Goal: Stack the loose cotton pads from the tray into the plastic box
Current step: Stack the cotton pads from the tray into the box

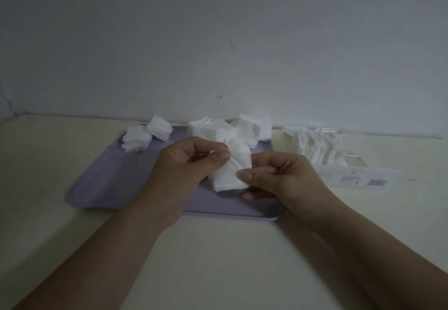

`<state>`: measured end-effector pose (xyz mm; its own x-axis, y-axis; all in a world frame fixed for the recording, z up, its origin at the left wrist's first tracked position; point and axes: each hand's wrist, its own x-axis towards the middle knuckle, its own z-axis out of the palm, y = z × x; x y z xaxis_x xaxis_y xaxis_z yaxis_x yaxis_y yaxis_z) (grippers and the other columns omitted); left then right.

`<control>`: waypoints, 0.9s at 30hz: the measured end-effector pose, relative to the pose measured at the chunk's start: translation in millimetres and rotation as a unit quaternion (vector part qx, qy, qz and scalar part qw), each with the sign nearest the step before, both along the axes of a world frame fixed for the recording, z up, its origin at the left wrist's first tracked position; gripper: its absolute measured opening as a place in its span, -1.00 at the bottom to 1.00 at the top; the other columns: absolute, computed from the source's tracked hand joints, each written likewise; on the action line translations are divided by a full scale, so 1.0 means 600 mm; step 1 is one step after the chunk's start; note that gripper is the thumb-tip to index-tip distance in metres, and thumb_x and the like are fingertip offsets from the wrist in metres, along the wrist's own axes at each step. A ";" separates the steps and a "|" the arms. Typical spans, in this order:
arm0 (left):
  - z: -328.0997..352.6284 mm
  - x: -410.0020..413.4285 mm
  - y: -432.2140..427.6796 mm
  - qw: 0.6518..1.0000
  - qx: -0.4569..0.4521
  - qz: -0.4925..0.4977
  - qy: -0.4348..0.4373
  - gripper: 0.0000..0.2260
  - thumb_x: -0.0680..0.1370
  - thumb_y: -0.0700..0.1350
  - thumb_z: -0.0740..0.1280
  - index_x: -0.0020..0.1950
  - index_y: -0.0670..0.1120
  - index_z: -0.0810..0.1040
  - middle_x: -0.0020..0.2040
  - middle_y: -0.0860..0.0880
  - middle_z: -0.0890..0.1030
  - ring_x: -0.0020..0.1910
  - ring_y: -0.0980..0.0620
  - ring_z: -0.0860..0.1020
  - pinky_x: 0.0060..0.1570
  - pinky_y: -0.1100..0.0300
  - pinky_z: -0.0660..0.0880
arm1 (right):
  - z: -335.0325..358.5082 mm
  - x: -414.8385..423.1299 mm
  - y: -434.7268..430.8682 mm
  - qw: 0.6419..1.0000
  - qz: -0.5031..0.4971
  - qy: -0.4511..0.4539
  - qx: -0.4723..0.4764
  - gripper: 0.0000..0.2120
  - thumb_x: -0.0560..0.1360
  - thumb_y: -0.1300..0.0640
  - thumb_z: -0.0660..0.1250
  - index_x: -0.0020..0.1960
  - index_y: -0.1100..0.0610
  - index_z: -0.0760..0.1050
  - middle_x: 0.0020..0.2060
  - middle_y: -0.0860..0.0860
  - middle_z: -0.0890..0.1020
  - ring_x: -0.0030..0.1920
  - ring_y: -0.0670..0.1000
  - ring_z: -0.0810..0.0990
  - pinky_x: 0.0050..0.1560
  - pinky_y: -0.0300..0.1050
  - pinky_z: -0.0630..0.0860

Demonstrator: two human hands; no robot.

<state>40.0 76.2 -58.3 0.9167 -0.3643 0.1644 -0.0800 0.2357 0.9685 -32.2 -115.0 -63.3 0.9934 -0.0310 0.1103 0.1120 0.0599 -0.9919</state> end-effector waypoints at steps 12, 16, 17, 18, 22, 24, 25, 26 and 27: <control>0.010 0.002 0.004 0.998 -0.021 -0.063 0.008 -0.90 0.37 -0.17 0.57 -0.23 -0.02 0.69 -0.31 -0.02 0.59 -0.39 0.12 0.42 -0.52 0.30 0.27 | -0.007 0.008 0.005 0.997 -0.047 -0.001 0.055 -0.72 0.48 0.33 0.48 -0.09 0.52 0.44 -0.18 0.21 0.39 -0.10 0.19 0.46 -0.05 -0.03 0.68; -0.001 -0.003 -0.004 0.998 0.043 -0.039 -0.003 -0.81 0.29 -0.10 0.57 -0.16 -0.08 0.67 -0.31 -0.04 0.60 -0.41 0.12 0.42 -0.48 0.34 0.32 | -0.009 0.008 0.004 1.000 -0.020 -0.009 0.019 -0.89 0.57 0.40 0.37 -0.12 0.30 0.59 -0.22 0.19 0.43 -0.12 0.18 0.45 0.16 0.34 0.54; -0.003 -0.002 -0.004 0.998 0.046 -0.034 -0.008 -0.82 0.29 -0.09 0.57 -0.17 -0.07 0.68 -0.31 -0.03 0.60 -0.42 0.13 0.41 -0.47 0.35 0.32 | -0.008 0.006 0.005 1.000 -0.019 -0.009 0.006 -0.82 0.59 0.40 0.34 -0.10 0.23 0.66 -0.22 0.20 0.48 -0.11 0.18 0.47 0.21 0.42 0.51; -0.005 -0.002 -0.003 0.998 0.048 -0.030 -0.013 -0.84 0.30 -0.08 0.57 -0.18 -0.05 0.68 -0.31 -0.03 0.60 -0.42 0.13 0.41 -0.47 0.34 0.32 | -0.008 0.005 0.006 1.000 -0.015 -0.013 -0.008 -0.79 0.60 0.40 0.32 -0.05 0.21 0.70 -0.18 0.22 0.55 -0.09 0.18 0.51 0.24 0.43 0.50; -0.007 0.000 -0.002 0.998 0.054 -0.018 -0.021 -0.90 0.41 -0.16 0.56 -0.15 -0.06 0.67 -0.31 -0.01 0.60 -0.40 0.14 0.43 -0.45 0.35 0.32 | -0.003 -0.001 0.010 1.000 -0.005 -0.017 -0.011 -0.81 0.61 0.40 0.30 0.05 0.29 0.70 -0.10 0.31 0.66 0.00 0.16 0.66 0.10 0.06 0.69; -0.007 -0.001 -0.004 0.998 0.053 -0.018 -0.019 -0.91 0.46 -0.23 0.53 -0.15 -0.08 0.66 -0.32 0.01 0.61 -0.42 0.18 0.44 -0.46 0.38 0.33 | -0.006 0.000 0.008 1.000 -0.008 -0.016 -0.011 -0.83 0.62 0.40 0.29 0.08 0.36 0.67 -0.10 0.43 0.62 0.01 0.19 0.65 0.08 0.04 0.69; -0.007 -0.002 -0.004 0.998 0.053 -0.016 -0.017 -0.90 0.46 -0.23 0.53 -0.16 -0.07 0.66 -0.32 0.02 0.61 -0.42 0.18 0.44 -0.46 0.37 0.32 | -0.007 0.002 0.006 1.000 -0.008 -0.014 -0.008 -0.84 0.62 0.40 0.29 0.08 0.40 0.64 -0.12 0.43 0.59 0.01 0.20 0.63 0.06 0.02 0.70; -0.007 -0.002 -0.004 0.998 0.054 -0.013 -0.017 -0.90 0.47 -0.23 0.53 -0.16 -0.05 0.66 -0.32 0.01 0.60 -0.42 0.17 0.43 -0.46 0.36 0.32 | -0.008 0.003 0.005 1.000 -0.008 -0.012 -0.001 -0.85 0.62 0.40 0.29 0.07 0.44 0.61 -0.15 0.36 0.57 0.00 0.20 0.60 0.03 -0.01 0.70; -0.007 -0.002 -0.004 0.998 0.055 -0.010 -0.019 -0.90 0.47 -0.22 0.53 -0.16 -0.05 0.66 -0.32 0.01 0.60 -0.42 0.17 0.43 -0.46 0.36 0.32 | -0.008 0.004 0.005 1.000 -0.007 -0.012 0.002 -0.86 0.61 0.40 0.29 0.06 0.47 0.59 -0.14 0.28 0.55 -0.01 0.19 0.59 0.00 -0.05 0.69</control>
<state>38.9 73.7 -62.7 0.9029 -0.4005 0.1561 -0.1125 0.1301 0.9851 -29.7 -112.0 -68.3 0.9899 -0.0462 0.1341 0.1369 0.0625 -0.9886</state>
